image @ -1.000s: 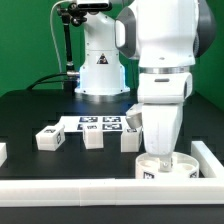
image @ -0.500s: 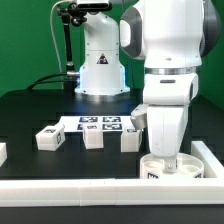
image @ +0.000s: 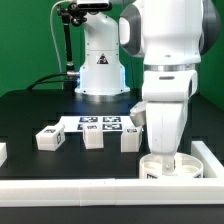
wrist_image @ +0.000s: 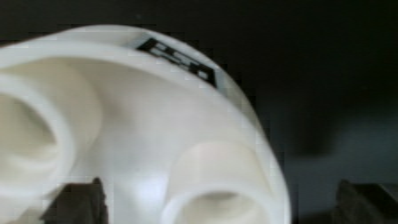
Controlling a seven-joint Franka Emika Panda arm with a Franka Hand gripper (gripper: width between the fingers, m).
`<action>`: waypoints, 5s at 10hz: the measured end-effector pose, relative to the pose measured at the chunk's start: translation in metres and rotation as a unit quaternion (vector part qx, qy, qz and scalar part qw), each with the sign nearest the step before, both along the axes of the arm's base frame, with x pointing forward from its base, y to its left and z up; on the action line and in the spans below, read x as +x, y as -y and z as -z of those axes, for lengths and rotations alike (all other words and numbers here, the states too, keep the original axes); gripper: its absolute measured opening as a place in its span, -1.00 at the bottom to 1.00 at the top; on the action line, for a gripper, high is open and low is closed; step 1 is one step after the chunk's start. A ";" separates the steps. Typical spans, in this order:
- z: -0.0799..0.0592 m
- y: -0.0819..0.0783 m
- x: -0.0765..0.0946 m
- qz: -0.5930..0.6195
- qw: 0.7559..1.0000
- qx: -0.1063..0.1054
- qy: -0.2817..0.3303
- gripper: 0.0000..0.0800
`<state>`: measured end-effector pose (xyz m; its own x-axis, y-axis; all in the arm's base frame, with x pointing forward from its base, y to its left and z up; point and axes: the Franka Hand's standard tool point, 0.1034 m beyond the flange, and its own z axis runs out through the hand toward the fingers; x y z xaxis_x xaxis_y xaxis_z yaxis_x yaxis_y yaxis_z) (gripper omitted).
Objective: Assemble stool
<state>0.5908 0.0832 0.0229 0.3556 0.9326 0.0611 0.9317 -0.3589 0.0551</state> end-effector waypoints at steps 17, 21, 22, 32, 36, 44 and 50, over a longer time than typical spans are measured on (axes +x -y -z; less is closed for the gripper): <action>-0.025 0.103 -0.063 0.233 0.972 0.001 0.001 0.62; -0.027 0.080 -0.060 0.385 0.923 0.024 -0.011 0.62; -0.026 0.079 -0.060 0.423 0.905 0.031 -0.014 0.62; -0.019 0.067 -0.069 0.676 0.732 0.067 -0.044 0.62; -0.014 0.066 -0.075 0.674 0.734 0.050 -0.072 0.62; -0.003 0.065 -0.094 0.634 0.691 -0.099 -0.332 0.62; 0.010 0.062 -0.101 0.580 0.643 -0.178 -0.466 0.62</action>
Offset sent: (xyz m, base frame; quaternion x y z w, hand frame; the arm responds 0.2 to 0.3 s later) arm -0.0175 -0.0079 0.0410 0.0029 -0.0264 0.0204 0.9994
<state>0.4897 0.0213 0.0128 0.5525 -0.0983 -0.8277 -0.2652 -0.9621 -0.0628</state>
